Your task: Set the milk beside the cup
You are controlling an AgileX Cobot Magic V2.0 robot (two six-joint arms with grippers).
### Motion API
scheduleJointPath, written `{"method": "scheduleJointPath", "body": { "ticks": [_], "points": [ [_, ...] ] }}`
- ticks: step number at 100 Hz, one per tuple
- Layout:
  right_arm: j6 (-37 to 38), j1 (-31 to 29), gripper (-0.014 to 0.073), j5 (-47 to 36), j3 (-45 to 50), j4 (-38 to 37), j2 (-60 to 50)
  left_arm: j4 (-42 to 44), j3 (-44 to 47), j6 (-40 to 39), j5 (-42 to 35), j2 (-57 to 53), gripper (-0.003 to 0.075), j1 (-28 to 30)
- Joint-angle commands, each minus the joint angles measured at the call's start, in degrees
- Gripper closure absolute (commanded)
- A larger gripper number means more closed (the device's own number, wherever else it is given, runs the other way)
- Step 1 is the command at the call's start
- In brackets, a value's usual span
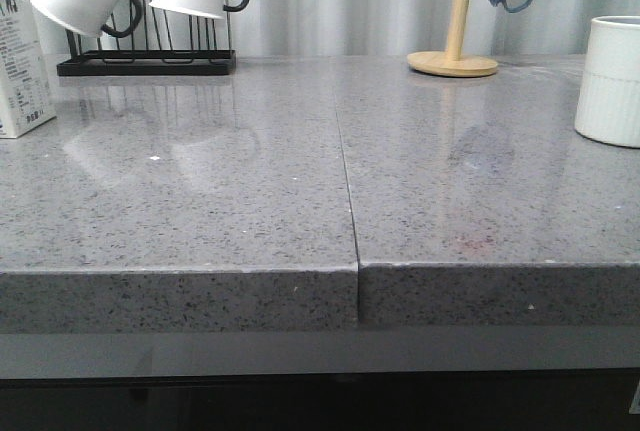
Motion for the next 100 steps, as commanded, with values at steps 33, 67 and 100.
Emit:
{"method": "scheduleJointPath", "body": {
  "ticks": [33, 67, 100],
  "points": [
    [-0.24, -14.37, 0.0211, -18.9, -2.41, 1.11, 12.13, -0.11, 2.97, -0.39, -4.43, -1.67, 0.0741, -0.34],
    [-0.19, -14.37, 0.0211, -38.26, -2.73, 1.11, 30.25, -0.11, 2.97, -0.39, -4.43, -1.67, 0.0741, -0.34],
    [3.16, -14.31, 0.0211, -45.16, -7.46, -3.95, 41.6, -0.11, 2.97, -0.39, -4.43, -1.67, 0.0741, -0.34]
  ]
}}
